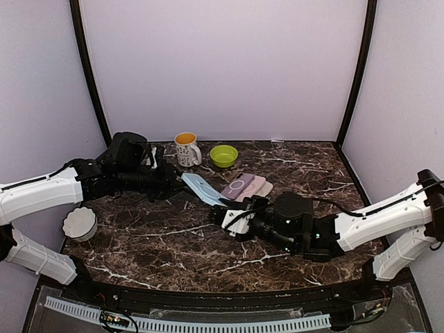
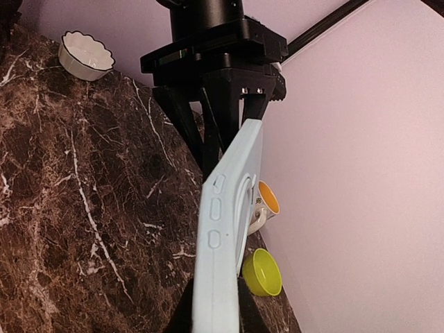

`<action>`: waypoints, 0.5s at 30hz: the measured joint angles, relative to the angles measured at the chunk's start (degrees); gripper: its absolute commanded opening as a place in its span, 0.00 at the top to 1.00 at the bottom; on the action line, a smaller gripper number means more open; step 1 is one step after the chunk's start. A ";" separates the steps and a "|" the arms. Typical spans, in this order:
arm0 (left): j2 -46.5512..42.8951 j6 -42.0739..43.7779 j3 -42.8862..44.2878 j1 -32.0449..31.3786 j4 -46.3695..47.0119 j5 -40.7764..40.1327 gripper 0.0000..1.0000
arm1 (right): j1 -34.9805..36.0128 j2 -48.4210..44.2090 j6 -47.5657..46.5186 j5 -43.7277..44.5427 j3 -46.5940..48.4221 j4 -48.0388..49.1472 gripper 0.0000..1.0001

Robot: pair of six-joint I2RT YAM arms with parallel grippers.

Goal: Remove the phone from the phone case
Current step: Pass from the right arm to the left

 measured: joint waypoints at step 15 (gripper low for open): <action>-0.28 -6.34 -0.39 -0.42 3.69 -1.22 0.74 | 3.82 12.35 -9.05 13.99 1.99 18.91 1.00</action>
